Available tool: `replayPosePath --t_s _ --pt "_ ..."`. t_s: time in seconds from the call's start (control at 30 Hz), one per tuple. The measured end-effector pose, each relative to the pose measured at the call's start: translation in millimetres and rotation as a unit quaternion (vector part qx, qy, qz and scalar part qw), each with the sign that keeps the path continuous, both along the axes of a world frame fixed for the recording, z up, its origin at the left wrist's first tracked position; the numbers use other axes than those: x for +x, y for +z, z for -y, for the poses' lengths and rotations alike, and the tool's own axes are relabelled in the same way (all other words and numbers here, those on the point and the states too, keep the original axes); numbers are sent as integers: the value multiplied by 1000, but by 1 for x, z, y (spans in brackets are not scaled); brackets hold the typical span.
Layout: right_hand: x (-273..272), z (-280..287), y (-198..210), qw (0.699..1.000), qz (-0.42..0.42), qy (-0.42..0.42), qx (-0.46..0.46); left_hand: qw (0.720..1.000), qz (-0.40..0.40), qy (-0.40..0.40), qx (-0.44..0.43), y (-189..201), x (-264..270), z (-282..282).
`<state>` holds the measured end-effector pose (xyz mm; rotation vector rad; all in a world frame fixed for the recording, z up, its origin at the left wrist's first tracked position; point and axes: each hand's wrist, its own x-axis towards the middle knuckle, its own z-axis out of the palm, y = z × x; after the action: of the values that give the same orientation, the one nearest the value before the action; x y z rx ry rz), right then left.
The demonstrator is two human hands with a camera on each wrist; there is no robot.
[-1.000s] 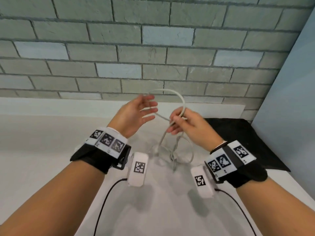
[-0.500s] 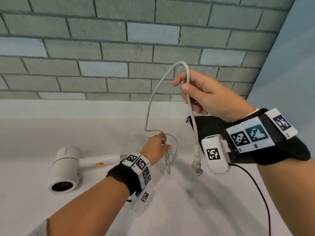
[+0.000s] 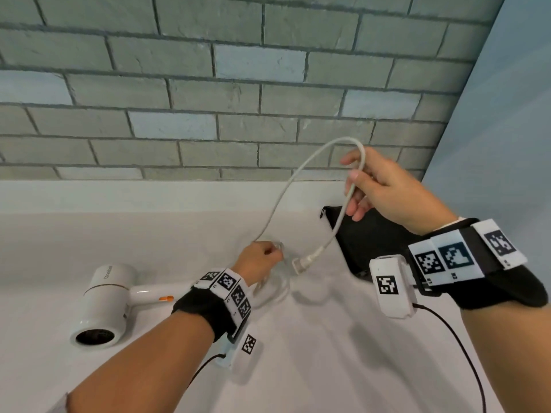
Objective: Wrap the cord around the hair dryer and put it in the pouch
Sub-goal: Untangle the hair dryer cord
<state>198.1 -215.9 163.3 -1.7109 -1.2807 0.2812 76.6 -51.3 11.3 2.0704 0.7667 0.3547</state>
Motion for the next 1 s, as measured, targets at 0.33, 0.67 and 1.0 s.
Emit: replayPosePath --t_s 0.33,0.67,1.0 --pt "31 -25 -78 936 114 -156 -293 990 63 -119 32 46 -58 -24" --pt "-39 -64 -56 974 155 136 -96 979 61 -188 46 95 -89 -16" --pt "5 -55 -79 966 -60 -108 -228 978 136 -141 72 107 -117 -34"
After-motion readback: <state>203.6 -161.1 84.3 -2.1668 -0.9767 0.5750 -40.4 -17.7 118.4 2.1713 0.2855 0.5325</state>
